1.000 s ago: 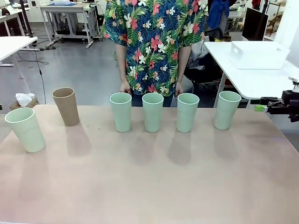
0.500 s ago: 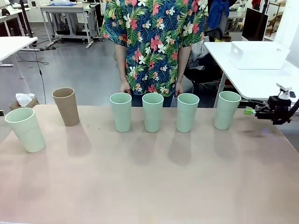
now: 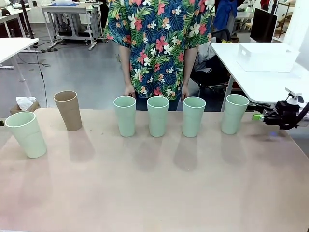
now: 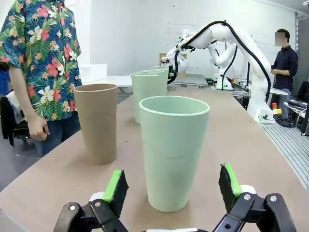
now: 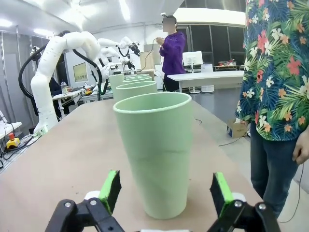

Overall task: Stack the cups and store them in the basket.
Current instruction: Pick up two Reusable plastic cups , one in each hand.

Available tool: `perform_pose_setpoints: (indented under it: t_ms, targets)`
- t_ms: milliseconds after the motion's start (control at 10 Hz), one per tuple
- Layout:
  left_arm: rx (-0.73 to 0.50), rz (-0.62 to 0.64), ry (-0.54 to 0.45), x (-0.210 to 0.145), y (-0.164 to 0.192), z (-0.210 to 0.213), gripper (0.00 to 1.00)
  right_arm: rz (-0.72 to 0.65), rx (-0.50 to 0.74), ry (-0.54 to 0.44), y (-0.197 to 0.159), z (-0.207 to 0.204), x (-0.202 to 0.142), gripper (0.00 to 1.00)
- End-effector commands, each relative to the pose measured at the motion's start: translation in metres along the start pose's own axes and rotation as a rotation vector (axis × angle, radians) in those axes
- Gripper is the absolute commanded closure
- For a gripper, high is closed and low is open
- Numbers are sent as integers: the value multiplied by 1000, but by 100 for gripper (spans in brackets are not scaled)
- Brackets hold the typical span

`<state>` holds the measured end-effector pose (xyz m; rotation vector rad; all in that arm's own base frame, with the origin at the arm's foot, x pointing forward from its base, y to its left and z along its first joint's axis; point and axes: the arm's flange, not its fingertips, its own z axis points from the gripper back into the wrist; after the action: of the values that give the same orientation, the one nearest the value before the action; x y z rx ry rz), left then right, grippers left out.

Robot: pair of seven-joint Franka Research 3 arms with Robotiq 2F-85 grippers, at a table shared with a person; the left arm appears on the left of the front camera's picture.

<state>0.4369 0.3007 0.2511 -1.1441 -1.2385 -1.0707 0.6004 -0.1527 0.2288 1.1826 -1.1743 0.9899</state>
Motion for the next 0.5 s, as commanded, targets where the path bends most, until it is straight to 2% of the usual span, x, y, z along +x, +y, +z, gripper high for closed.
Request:
perform_pose_setpoints:
  t_ms: [0, 400]
  targets:
    - [-32, -19, -25, -3, 10, -5, 0, 28, -26, 19, 0, -5, 4, 0]
    - [9, -59, 24, -14, 19, -15, 0, 13, -53, 69, 1, -17, 2, 0]
